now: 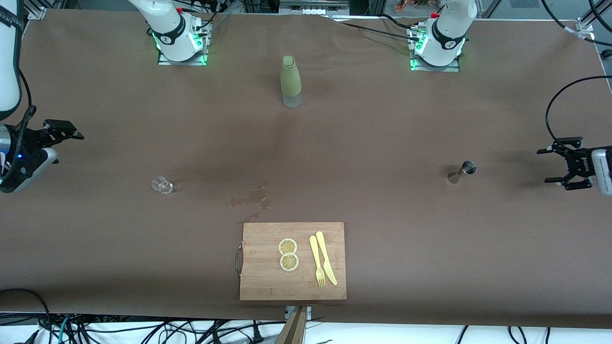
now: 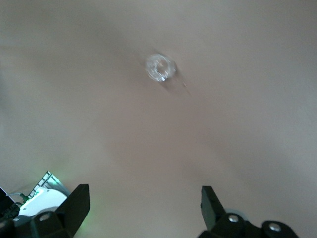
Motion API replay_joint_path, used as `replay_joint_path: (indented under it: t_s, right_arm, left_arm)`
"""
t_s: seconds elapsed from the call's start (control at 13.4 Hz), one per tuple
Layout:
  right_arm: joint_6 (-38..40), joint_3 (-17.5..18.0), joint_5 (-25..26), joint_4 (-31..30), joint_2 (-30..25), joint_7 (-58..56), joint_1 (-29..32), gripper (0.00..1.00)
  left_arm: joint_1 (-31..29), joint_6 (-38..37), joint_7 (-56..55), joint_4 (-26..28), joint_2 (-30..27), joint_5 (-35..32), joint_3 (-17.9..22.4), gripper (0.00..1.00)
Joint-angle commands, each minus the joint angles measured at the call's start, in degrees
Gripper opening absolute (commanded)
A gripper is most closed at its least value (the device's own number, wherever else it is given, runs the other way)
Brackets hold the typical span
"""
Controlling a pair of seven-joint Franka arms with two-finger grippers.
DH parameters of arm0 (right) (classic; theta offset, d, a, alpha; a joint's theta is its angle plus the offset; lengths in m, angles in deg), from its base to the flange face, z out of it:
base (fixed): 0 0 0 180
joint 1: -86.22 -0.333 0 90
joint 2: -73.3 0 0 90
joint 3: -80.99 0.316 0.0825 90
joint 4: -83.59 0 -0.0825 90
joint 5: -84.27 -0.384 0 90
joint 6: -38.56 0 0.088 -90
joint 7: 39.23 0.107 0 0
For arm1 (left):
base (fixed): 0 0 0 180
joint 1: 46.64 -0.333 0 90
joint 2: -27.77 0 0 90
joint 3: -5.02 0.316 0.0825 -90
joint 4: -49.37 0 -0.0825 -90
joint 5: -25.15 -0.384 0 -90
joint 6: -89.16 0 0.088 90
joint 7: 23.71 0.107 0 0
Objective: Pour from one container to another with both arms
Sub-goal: 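Reach the right gripper to the beaker while the left gripper reaches the jigger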
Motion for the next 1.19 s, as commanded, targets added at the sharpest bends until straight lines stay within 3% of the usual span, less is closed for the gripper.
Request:
replay_joint_path:
  t_s: [0.0, 0.15, 0.52, 1.12]
  right_arm:
    - [-4.51, -1.12, -9.77, -5.21, 2.2, -13.36, 3.56, 1.0]
    - [-7.41, -1.66, -15.06, -7.33, 4.75, -21.37, 4.8, 1.0]
    - [-12.95, -1.83, -22.18, -13.47, 7.3, -33.77, 6.03, 1.0]
    - [-18.06, -4.29, -46.95, -17.53, 18.89, -67.33, 7.26, 1.0]
  left_arm:
    - [-0.6, -0.39, 9.88, -2.76, 5.13, 5.44, 0.56, 1.0]
    - [-0.95, -0.75, 15.42, -3.29, 8.21, 8.87, 0.56, 1.0]
    - [-0.69, -2.76, 32.64, -3.47, 15.41, 18.36, 0.65, 1.0]
    - [1.15, -10.14, 43.55, -2.68, 21.57, 24.53, 0.65, 1.0]
